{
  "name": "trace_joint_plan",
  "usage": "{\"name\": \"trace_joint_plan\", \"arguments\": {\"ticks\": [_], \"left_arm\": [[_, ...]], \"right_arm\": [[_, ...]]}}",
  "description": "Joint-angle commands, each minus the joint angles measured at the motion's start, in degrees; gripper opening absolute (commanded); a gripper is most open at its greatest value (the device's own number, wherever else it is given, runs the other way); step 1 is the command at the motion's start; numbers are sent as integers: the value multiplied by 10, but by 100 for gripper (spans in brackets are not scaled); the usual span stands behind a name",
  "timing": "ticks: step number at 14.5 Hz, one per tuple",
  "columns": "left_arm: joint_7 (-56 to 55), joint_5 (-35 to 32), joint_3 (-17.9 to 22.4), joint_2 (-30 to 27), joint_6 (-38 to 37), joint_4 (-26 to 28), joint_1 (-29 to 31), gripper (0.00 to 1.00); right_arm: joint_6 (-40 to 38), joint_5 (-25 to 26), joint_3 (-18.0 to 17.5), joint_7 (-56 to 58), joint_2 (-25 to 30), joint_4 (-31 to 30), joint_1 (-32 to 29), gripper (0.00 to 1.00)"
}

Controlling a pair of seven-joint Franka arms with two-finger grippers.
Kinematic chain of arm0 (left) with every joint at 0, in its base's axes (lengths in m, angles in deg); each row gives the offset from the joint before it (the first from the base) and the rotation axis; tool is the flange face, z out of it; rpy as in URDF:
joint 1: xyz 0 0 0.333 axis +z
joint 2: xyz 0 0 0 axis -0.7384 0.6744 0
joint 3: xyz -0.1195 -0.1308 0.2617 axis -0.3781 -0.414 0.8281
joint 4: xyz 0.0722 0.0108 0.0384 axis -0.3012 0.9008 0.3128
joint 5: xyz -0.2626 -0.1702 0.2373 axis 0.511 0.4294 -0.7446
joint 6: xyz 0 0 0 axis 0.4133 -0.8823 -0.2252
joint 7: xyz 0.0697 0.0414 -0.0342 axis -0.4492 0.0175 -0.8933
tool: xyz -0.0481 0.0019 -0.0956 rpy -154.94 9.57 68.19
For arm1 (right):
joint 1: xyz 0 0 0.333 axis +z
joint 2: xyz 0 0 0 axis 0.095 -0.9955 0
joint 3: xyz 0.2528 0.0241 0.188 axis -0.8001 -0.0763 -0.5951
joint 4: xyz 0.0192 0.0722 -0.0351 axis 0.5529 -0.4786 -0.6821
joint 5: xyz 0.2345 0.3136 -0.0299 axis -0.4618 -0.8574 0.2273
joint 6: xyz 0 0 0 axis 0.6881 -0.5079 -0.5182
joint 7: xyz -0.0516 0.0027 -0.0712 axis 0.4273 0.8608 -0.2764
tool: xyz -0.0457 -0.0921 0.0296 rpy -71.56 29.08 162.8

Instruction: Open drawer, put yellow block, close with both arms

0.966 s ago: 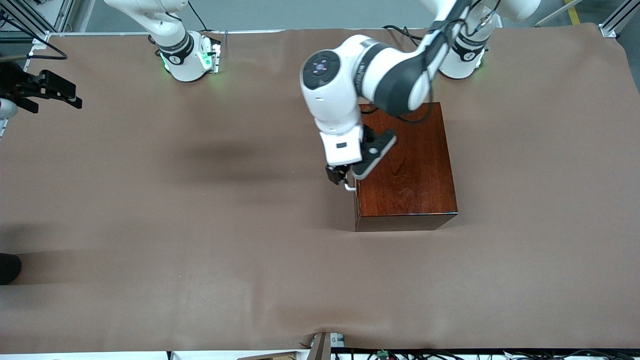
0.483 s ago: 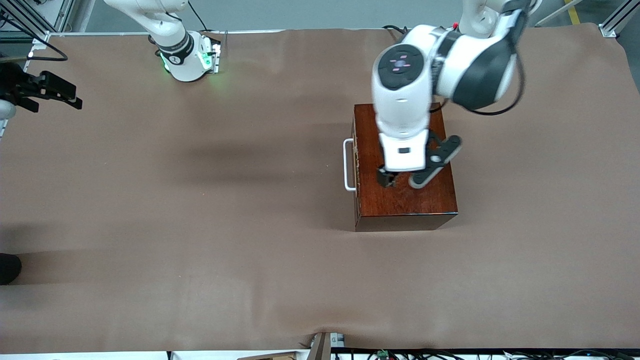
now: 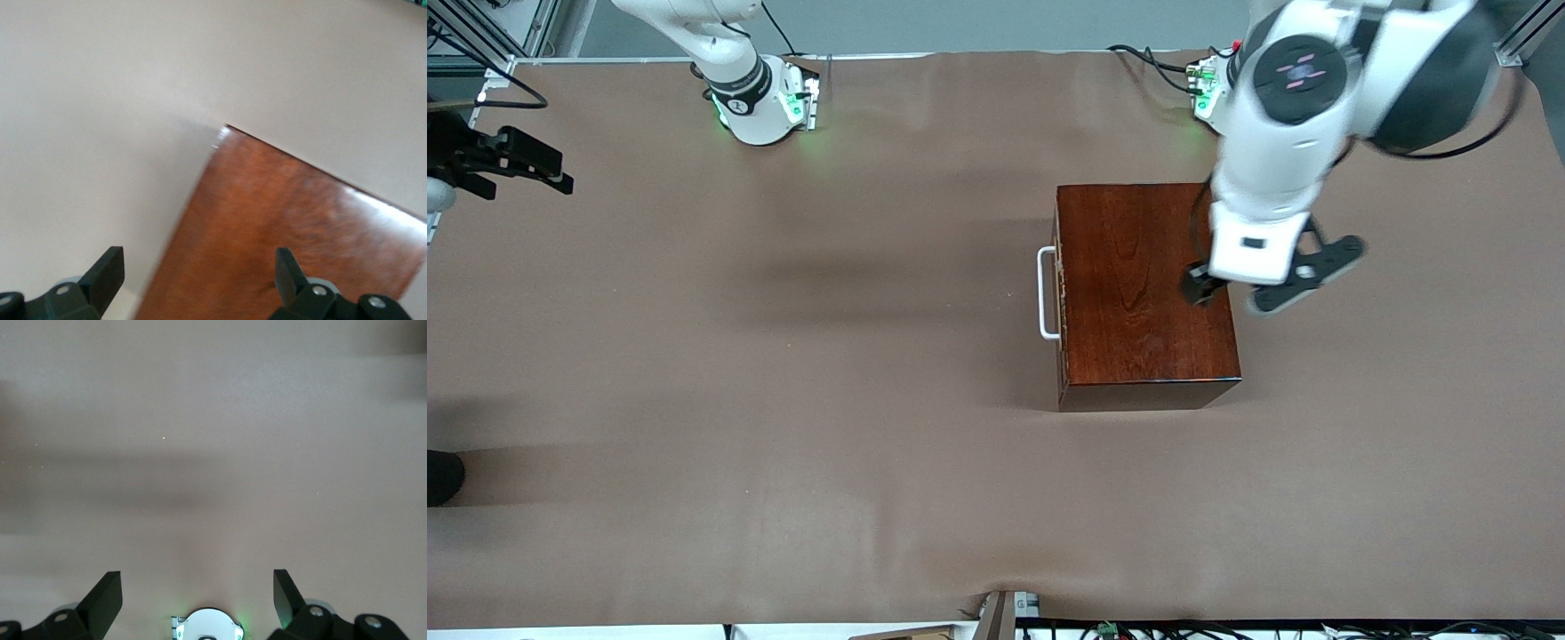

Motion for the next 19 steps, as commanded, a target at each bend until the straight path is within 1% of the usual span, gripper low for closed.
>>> {"name": "trace_joint_plan", "arguments": {"ticks": [1, 3, 5, 6, 8, 10, 11, 13, 19], "left_arm": [[116, -14, -9, -72, 2, 63, 48, 100], [188, -12, -9, -102, 2, 84, 73, 100], [250, -5, -10, -123, 1, 92, 96, 100], [287, 1, -10, -132, -5, 91, 107, 100], [324, 37, -9, -138, -13, 80, 127, 100], [353, 51, -8, -138, -33, 56, 129, 100], [358, 59, -7, -135, -39, 45, 128, 100], [360, 70, -7, -138, -43, 43, 129, 100], [371, 71, -5, -138, -58, 18, 142, 100]], "right_arm": [[-6, 4, -9, -7, 6, -1, -10, 100], [-12, 4, -9, -6, 5, -1, -13, 100], [-12, 4, -9, -6, 6, -1, -13, 100], [-12, 4, -9, -6, 6, -1, -14, 100], [-13, 4, -9, -6, 5, -1, -14, 100], [-12, 4, -9, -6, 5, -1, -14, 100], [-12, 4, -9, -6, 5, -1, -14, 100], [-11, 4, -9, -6, 5, 1, -11, 100], [-13, 4, -9, -5, 6, 0, -16, 100]]}}
